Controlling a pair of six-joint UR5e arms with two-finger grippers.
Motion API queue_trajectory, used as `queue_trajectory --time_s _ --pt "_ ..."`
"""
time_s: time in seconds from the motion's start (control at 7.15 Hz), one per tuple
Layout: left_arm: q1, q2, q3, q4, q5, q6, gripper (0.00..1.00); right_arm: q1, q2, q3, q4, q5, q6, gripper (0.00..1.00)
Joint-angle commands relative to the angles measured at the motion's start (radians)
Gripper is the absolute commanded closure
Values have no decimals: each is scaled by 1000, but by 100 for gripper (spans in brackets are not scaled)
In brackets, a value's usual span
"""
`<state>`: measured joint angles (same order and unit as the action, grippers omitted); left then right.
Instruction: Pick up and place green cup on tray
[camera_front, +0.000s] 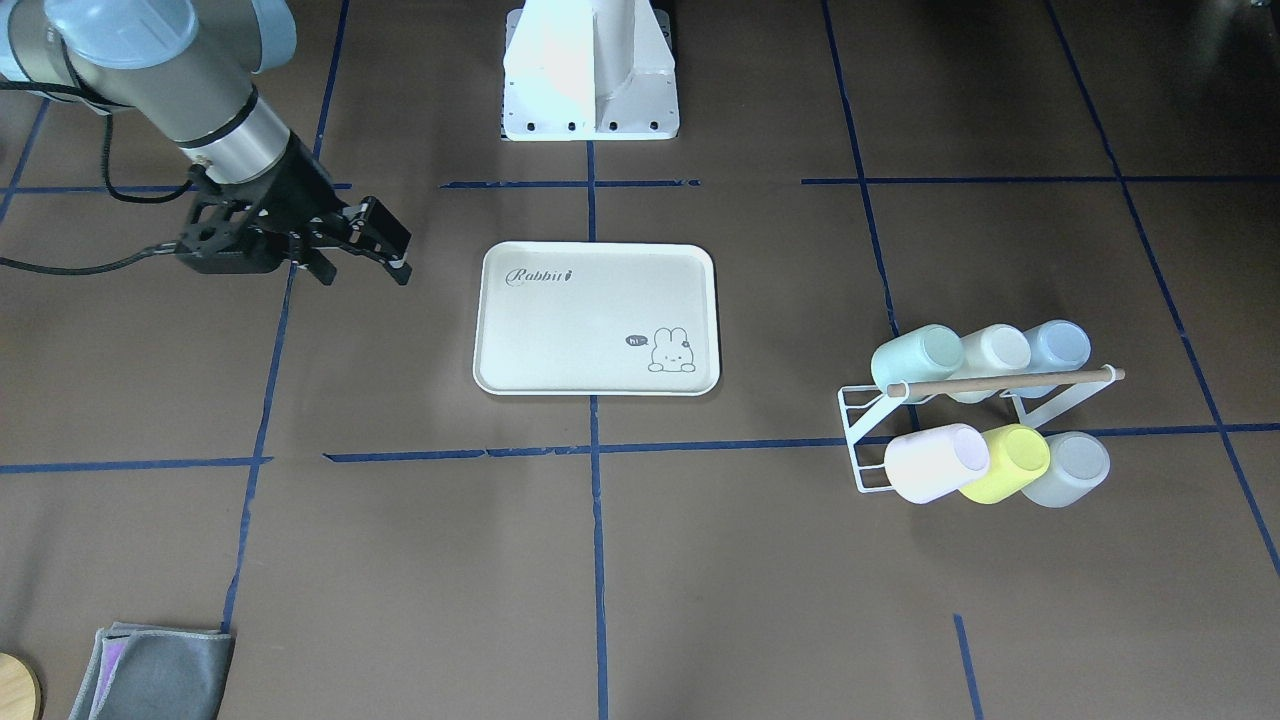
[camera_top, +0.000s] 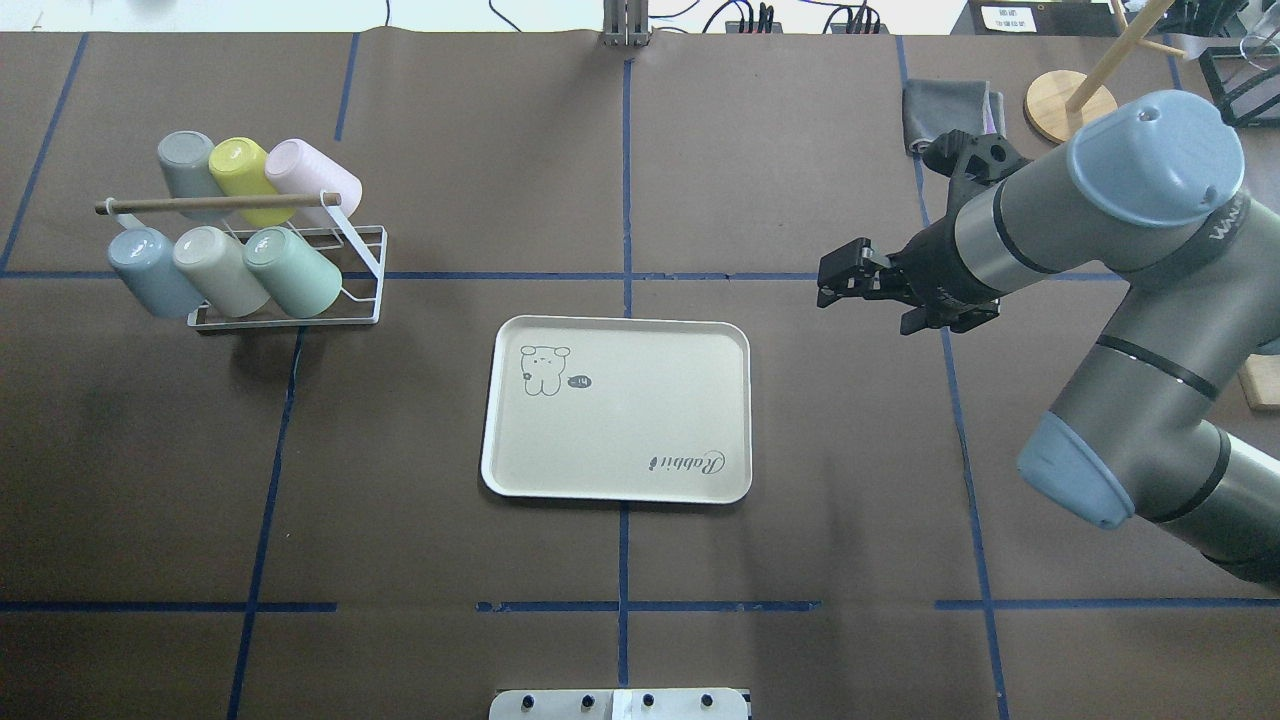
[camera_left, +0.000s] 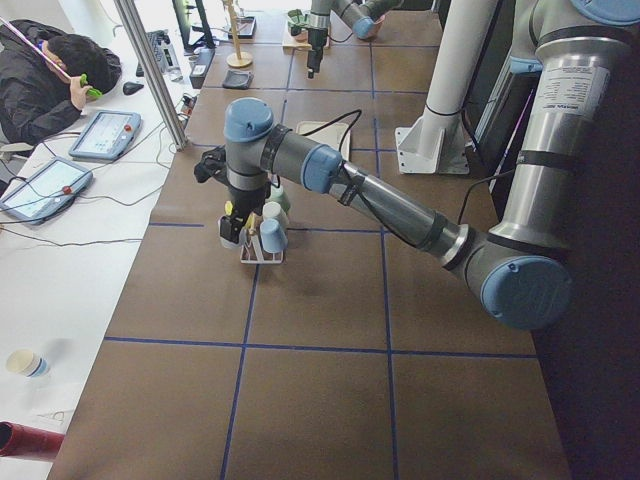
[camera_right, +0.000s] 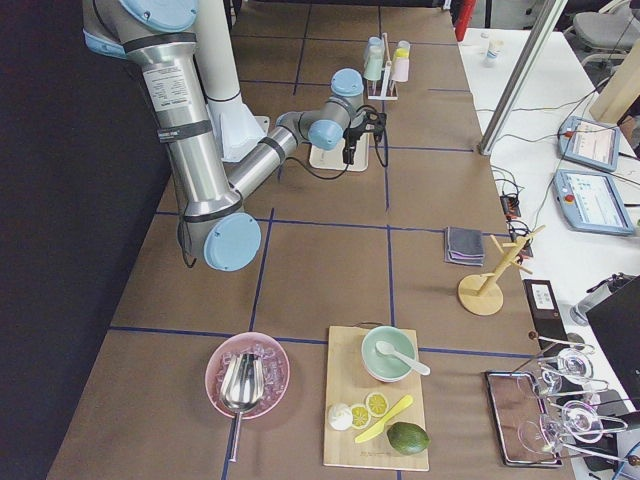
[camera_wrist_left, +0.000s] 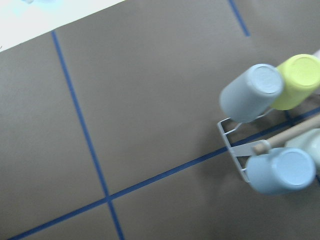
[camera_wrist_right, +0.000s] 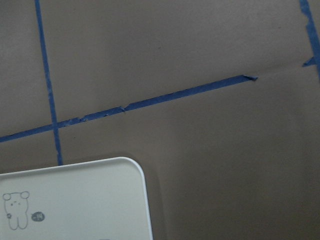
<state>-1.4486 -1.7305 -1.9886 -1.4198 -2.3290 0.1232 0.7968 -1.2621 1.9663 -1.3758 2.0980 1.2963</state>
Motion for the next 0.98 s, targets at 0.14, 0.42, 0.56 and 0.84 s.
queue_trajectory --time_s 0.14,0.42,0.56,0.84 --pt "262 -9 -266 242 366 1 0 120 -16 34 -268 2 -311 0" --pt "435 -8 -363 301 634 6 0 180 -106 57 -296 2 -507 0" --pt "524 -9 -395 336 763 56 0 220 -143 56 -295 4 -590 0" --pt "611 -84 -409 442 980 249 0 274 -190 54 -295 4 -685 0"
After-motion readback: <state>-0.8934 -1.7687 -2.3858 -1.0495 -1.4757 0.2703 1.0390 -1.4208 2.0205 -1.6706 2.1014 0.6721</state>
